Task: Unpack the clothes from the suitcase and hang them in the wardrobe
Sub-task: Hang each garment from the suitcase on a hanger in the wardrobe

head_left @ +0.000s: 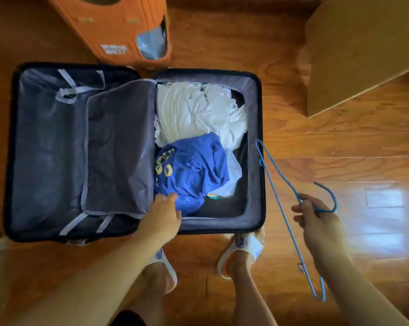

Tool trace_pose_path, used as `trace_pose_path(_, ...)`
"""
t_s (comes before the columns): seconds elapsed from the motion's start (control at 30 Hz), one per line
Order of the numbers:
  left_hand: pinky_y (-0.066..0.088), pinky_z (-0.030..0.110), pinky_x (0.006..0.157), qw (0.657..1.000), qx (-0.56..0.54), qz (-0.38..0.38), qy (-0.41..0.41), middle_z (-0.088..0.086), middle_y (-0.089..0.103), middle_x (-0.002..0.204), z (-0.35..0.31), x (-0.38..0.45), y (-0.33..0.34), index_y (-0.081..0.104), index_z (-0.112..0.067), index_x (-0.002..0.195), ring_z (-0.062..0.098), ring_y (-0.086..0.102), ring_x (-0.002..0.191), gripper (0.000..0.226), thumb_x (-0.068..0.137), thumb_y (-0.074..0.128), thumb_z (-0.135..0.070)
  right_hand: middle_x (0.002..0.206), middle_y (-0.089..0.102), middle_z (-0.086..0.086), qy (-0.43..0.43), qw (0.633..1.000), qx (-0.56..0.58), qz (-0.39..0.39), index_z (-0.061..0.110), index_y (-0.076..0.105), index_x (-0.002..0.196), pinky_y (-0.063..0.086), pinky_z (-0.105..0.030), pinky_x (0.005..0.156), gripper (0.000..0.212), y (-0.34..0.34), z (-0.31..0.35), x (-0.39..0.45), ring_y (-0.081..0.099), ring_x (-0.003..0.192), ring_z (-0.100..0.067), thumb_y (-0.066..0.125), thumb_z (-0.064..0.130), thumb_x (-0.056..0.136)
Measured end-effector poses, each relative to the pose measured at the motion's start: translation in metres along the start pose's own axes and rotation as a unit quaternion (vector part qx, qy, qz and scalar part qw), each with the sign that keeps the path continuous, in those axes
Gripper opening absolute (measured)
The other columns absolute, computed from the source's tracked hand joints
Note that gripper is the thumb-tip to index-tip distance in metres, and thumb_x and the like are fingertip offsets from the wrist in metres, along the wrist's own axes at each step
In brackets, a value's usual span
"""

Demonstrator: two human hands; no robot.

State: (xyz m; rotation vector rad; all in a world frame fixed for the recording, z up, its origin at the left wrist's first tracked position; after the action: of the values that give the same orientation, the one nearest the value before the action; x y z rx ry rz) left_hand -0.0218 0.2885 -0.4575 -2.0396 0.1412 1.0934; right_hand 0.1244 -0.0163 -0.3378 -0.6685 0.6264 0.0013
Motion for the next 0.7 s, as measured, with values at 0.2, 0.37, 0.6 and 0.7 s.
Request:
trace_pose_path(0.2, 0.016, 0.053, 0.122, 0.971, 0.217, -0.064, 0.074, 0.015, 0.009, 0.169, -0.030, 0.158, 0.033, 0.050, -0.020, 0.148, 0.041, 0.010, 0.154, 0.048, 0.101, 0.054, -0.028, 0.086, 0.071, -0.003, -0.019, 0.999, 0.013, 0.045, 0.027, 0.068, 0.107, 0.051, -0.031, 0.074, 0.025, 0.020, -0.038, 0.074, 0.063, 0.070, -0.014, 0.045, 0.020, 0.105)
trace_pose_path(0.37, 0.044, 0.045, 0.101, 0.993, 0.095, -0.073, 0.006, 0.014, 0.056, 0.138, -0.045, 0.127, 0.010, 0.063, -0.010, 0.129, 0.037, 0.055, 0.123, 0.032, 0.105, 0.042, -0.014, 0.086, 0.070, -0.009, 0.039, 0.998, 0.014, 0.047, 0.030, 0.068, 0.101, 0.050, -0.038, 0.075, 0.027, -0.005, -0.068, 0.059, 0.061, 0.068, -0.017, 0.045, 0.017, 0.105)
trace_pose_path(0.6, 0.049, 0.029, 0.094, 0.891, -0.349, -0.272, -0.102, -0.010, 0.073, 0.094, -0.051, -0.087, -0.126, 0.078, -0.016, 0.098, 0.011, 0.068, 0.096, 0.017, 0.098, 0.064, -0.006, 0.087, 0.069, -0.010, 0.051, 0.992, 0.026, 0.109, 0.022, 0.067, 0.111, 0.051, -0.038, 0.070, 0.025, -0.061, -0.008, 0.005, 0.060, 0.070, -0.022, 0.044, 0.017, 0.105)
trace_pose_path(0.7, 0.051, 0.020, 0.083, 0.843, -0.420, -0.323, -0.092, -0.020, 0.074, 0.084, -0.075, -0.191, -0.195, 0.077, -0.027, 0.088, -0.002, 0.068, 0.087, 0.021, 0.094, 0.070, -0.008, 0.088, 0.066, -0.011, 0.011, 0.989, 0.031, 0.142, 0.018, 0.066, 0.115, 0.044, -0.033, 0.064, 0.024, -0.095, 0.052, -0.021, 0.055, 0.071, -0.023, 0.044, 0.014, 0.105)
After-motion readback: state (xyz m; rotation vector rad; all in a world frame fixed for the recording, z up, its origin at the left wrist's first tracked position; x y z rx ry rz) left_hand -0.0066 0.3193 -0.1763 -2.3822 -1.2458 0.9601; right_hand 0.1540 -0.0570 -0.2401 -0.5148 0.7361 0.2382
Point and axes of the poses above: each hand's wrist, its own x-axis towards the middle knuckle, its own y-axis out of the palm, z = x × y, the point moved 5 cm from there along x, towards the middle knuckle
